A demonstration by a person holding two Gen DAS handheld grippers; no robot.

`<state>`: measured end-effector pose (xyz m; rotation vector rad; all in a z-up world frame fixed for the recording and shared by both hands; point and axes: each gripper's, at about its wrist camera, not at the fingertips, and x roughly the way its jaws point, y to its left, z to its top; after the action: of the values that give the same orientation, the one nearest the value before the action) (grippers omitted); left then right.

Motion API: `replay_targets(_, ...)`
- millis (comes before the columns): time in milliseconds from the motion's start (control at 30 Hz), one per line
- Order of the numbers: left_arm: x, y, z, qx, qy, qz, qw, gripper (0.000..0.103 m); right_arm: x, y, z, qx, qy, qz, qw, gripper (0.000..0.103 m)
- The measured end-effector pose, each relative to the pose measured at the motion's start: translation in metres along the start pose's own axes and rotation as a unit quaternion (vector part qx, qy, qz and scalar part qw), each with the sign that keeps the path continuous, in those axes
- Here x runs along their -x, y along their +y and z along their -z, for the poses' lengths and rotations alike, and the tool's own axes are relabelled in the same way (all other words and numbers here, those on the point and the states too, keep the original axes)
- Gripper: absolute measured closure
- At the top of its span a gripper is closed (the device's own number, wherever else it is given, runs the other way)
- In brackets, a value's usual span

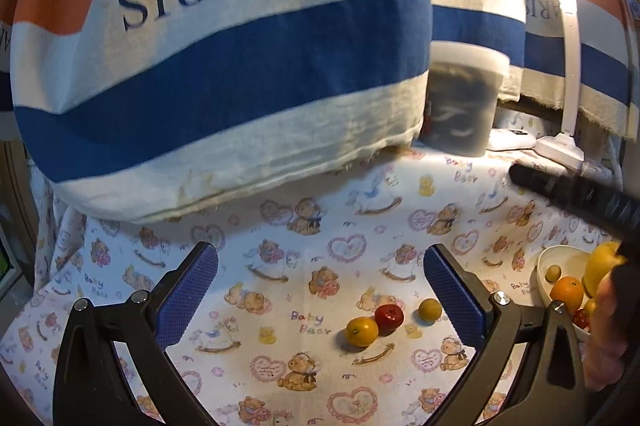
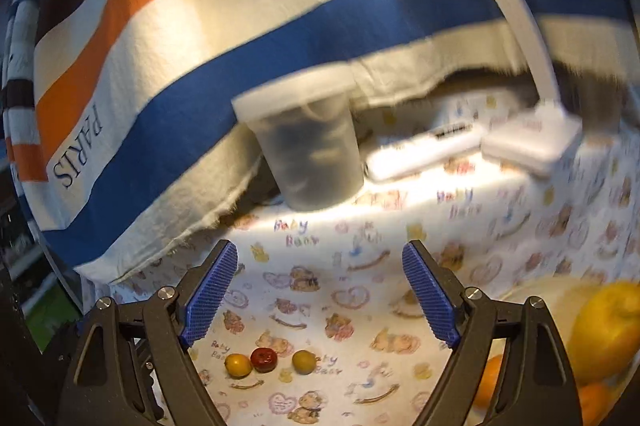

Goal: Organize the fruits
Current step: 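Withdraw both grippers from the plate and move them toward the small fruits on the cloth, then grasp the yellow plum with the right gripper while the left grasps the yellow cherry tomato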

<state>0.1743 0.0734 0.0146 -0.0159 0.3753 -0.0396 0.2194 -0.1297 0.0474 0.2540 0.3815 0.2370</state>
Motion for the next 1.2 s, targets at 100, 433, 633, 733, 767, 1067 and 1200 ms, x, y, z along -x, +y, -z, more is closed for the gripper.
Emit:
replay_targets(100, -0.006, -0.001, 0.004, 0.001, 0.017, 0.0, 0.9999, 0.001, -0.011, 0.0, 0.01, 0.028, 0.012, 0.008, 1.0, 0.025)
replay_targets(433, -0.023, 0.02, 0.007, 0.045, 0.067, -0.01, 0.9967, 0.011, -0.058, 0.008, 0.034, 0.062, 0.151, -0.034, 0.986, 0.06)
replay_targets(633, -0.025, 0.025, 0.008, 0.049, 0.078, -0.011, 0.9957, 0.015, -0.078, 0.005, 0.052, 0.053, 0.21, -0.041, 0.975, 0.071)
replay_targets(733, -0.025, 0.022, 0.006, 0.041, 0.072, -0.017, 0.9964, 0.015, -0.084, 0.006, 0.058, 0.053, 0.222, -0.049, 0.972, 0.072)
replay_targets(767, -0.025, 0.022, 0.006, 0.042, 0.073, -0.015, 0.9963, 0.015, -0.085, 0.006, 0.059, 0.054, 0.226, -0.052, 0.971, 0.072)
replay_targets(1067, -0.025, 0.024, 0.005, 0.042, 0.07, -0.02, 0.9965, 0.015, -0.092, 0.019, 0.068, 0.069, 0.241, -0.053, 0.967, 0.078)
replay_targets(1200, -0.026, 0.022, 0.007, 0.035, 0.074, -0.019, 0.9965, 0.016, -0.094, 0.024, 0.071, 0.079, 0.24, -0.04, 0.967, 0.083)
